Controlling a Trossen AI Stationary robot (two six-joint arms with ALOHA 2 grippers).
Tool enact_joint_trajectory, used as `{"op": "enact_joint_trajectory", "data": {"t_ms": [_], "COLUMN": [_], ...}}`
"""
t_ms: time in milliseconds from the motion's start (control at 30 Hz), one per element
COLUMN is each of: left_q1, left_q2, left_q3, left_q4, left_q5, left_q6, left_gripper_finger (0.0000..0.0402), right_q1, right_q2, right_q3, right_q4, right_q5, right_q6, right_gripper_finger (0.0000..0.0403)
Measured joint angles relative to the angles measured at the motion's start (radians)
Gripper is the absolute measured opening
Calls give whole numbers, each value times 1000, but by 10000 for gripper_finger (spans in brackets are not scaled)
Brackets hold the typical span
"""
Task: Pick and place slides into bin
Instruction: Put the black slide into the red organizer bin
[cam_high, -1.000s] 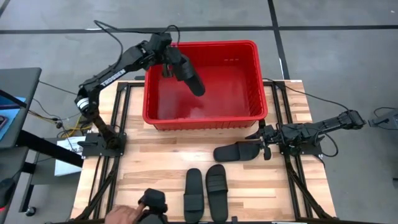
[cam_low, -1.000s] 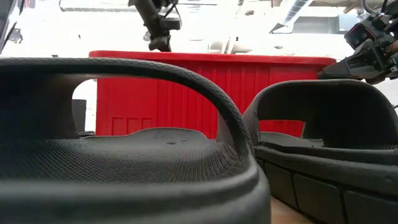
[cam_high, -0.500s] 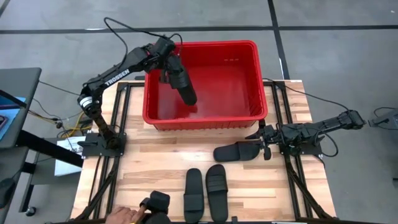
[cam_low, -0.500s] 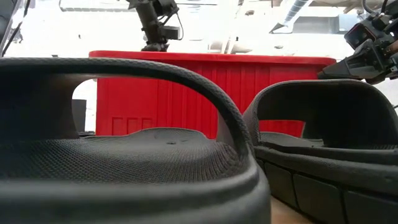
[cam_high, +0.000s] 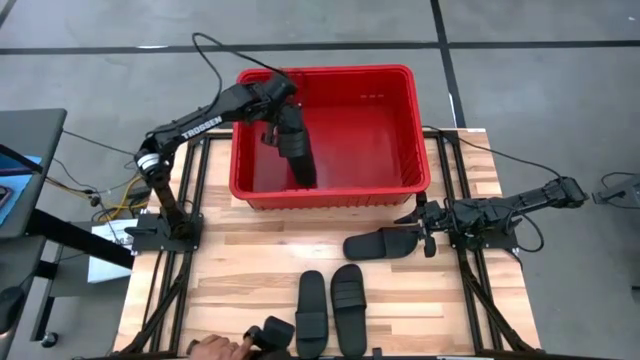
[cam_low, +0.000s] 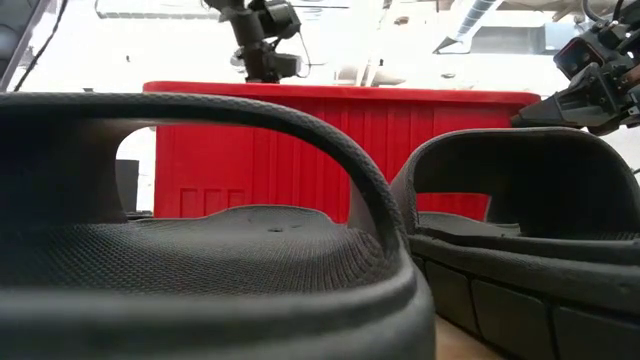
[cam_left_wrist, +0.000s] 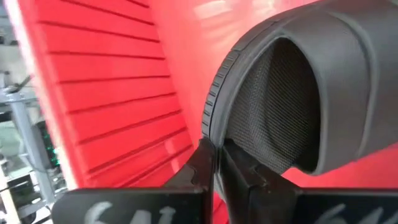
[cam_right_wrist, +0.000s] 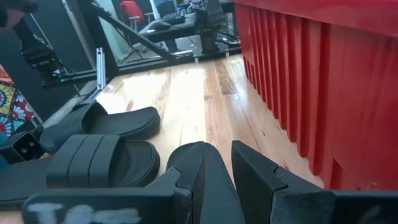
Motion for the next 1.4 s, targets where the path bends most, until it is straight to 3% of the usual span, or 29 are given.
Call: {"op": "enact_joint_trajectory", "data": {"t_ms": [500, 967, 1400], "left_q1": [-10, 5, 30], "left_q2": [183, 202, 202], "left_q3": [1, 0, 0], "left_q4": [129, 188, 193], "left_q5": [1, -84, -35], "left_q6": [52, 93, 74], "left_gripper_finger": [0, 0, 0], "right_q1": [0, 0, 0], "right_q2": [0, 0, 0], "right_q3": [0, 0, 0], "right_q4": [0, 0, 0], "right_q5": [-1, 0, 0], "right_q6": [0, 0, 0], "right_gripper_finger": [71, 71, 71]}}
